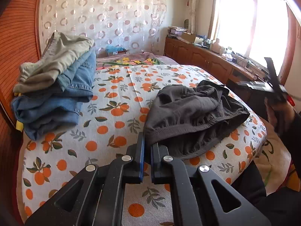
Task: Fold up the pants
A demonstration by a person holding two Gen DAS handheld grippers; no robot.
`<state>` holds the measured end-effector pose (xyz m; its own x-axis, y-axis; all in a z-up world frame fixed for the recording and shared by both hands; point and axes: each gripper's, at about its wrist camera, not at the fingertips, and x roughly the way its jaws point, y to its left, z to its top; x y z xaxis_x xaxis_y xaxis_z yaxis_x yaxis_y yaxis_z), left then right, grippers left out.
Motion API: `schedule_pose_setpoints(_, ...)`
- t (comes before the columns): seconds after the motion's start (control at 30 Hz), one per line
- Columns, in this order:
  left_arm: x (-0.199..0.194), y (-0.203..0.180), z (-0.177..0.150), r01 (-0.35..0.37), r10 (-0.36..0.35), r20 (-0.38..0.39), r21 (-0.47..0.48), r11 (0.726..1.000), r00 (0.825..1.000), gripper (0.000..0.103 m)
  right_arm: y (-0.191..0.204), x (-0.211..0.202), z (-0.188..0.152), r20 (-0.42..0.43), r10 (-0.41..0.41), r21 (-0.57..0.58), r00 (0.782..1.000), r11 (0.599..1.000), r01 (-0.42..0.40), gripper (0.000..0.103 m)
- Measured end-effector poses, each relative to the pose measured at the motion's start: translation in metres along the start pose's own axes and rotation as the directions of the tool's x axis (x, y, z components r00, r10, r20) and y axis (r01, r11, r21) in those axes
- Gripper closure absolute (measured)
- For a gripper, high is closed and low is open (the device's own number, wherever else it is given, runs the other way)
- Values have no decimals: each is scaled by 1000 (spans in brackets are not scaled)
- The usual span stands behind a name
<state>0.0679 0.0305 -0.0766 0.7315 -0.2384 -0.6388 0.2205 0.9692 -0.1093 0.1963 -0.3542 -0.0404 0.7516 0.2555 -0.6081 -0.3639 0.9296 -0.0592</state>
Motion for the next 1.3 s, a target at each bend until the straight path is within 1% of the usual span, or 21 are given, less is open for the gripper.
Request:
schedule_pose_setpoints(0.1, 3, -1, -2, -1, 1, -10, -5, 1000, 1000, 97, 7, -21, -32, -16, 25, -10, 1000, 1000, -25, 69)
schedule_pose_setpoints(0.2, 6, -4, -2, -1, 1, -17, -4, 1000, 1000, 97, -3, -50, -60, -29, 48, 4, 998, 999, -47, 67)
schedule_pose_setpoints(0.33, 7, -7, -2, -1, 1, -21, -2, 1000, 1000, 97, -3, -67, -84, -43, 44, 16, 998, 999, -44, 64)
schedule_pose_setpoints(0.43, 8, -9, -2, 0, 0, -24, 3, 1000, 1000, 97, 2, -66, -80, -60, 11, 2, 998, 1000, -11, 60)
schedule_pose_setpoints(0.5, 8, -9, -2, 1, -1, -25, 3, 1000, 1000, 97, 8, -57, -74, -71, -22, -25, 997, 999, 20, 57)
schedule_pose_setpoints(0.67, 10, -8, -3, 2, -2, -29, 1, 1000, 1000, 97, 22, -45, -64, -48, -91, -76, 995, 993, 87, 53)
schedule_pose_setpoints(0.8, 10, -8, -5, 2, -3, -30, -1, 1000, 1000, 97, 30, -40, -59, -28, -148, -114, 989, 983, 144, 52)
schedule_pose_setpoints(0.93, 11, -8, -6, 5, -5, -32, -5, 1000, 999, 97, 41, -39, -56, 13, -169, -156, 986, 973, 168, 52)
schedule_pose_setpoints(1.03, 12, -7, -7, 3, -4, -36, -9, 1000, 999, 97, 49, -42, -60, 39, -170, -190, 985, 966, 174, 52)
schedule_pose_setpoints(1.07, 12, -7, -7, 3, -4, -38, -9, 1000, 999, 97, 50, -41, -63, 49, -171, -197, 984, 964, 177, 55)
schedule_pose_setpoints(1.1, 13, -7, -7, 3, -3, -39, -9, 1000, 999, 97, 51, -43, -63, 50, -168, -201, 985, 964, 174, 77)
schedule_pose_setpoints(1.13, 13, -7, -7, 3, -3, -39, -9, 1000, 999, 97, 49, -42, -65, 40, -153, -201, 987, 967, 158, 86)
schedule_pose_setpoints(1.2, 10, -8, -5, 4, -4, -36, -6, 1000, 999, 97, 42, -42, -64, 18, -136, -190, 991, 972, 137, 91)
schedule_pose_setpoints(1.3, 3, -13, 5, 20, -20, -20, -3, 1000, 1000, 97, 26, -48, -55, 16, -83, -131, 996, 988, 85, 93)
